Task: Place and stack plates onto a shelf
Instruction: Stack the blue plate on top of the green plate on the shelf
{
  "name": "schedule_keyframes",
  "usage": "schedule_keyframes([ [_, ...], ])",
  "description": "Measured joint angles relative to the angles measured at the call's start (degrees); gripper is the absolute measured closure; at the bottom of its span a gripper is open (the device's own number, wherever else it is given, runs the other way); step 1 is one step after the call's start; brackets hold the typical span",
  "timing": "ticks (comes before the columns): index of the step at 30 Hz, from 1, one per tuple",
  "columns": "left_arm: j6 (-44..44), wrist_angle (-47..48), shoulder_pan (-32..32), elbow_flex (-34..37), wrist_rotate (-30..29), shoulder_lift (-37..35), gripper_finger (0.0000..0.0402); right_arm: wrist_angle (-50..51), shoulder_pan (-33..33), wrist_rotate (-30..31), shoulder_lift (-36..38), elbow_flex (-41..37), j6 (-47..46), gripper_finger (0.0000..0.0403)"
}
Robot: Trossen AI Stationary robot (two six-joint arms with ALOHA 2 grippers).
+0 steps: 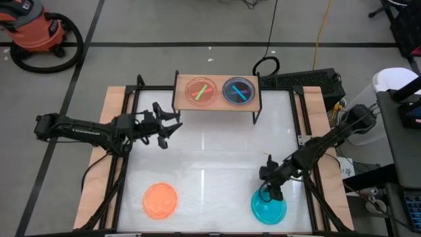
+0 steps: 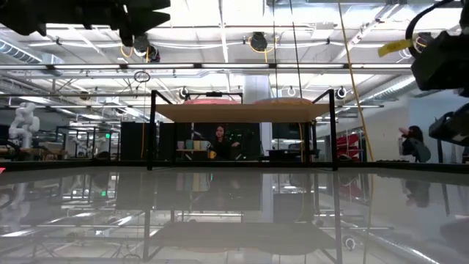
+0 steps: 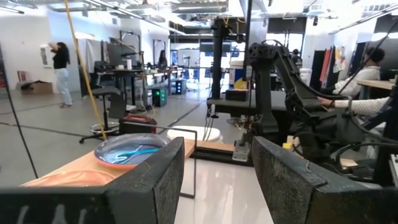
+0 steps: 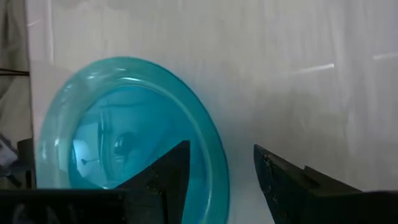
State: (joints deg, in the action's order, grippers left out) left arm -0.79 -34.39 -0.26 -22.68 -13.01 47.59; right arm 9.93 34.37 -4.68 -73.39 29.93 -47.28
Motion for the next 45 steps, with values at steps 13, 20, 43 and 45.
schedule_keyframes([
  [13, 0.06, 0.33, -2.16, 0.0, 0.02, 0.0, 0.0208, -0.04, 0.0, 0.29, -1.88, 0.04, -1.53, 0.0244],
  [20, 0.29, 0.33, -2.55, 0.0, 0.03, 0.0, 0.0208, 0.79, 0.0, 0.4, -1.9, 0.04, -1.21, 0.0291],
  [43, 0.84, 0.33, -2.55, 0.0, 0.04, 0.0, 0.0208, 3.59, -1.37, 1.86, 4.94, -0.07, 4.1, 0.0403],
  [45, 0.85, 0.33, -2.55, 0.0, 0.02, 0.0, 0.0208, 3.32, -2.1, 3.16, 6.41, -0.07, 5.23, 0.0403],
])
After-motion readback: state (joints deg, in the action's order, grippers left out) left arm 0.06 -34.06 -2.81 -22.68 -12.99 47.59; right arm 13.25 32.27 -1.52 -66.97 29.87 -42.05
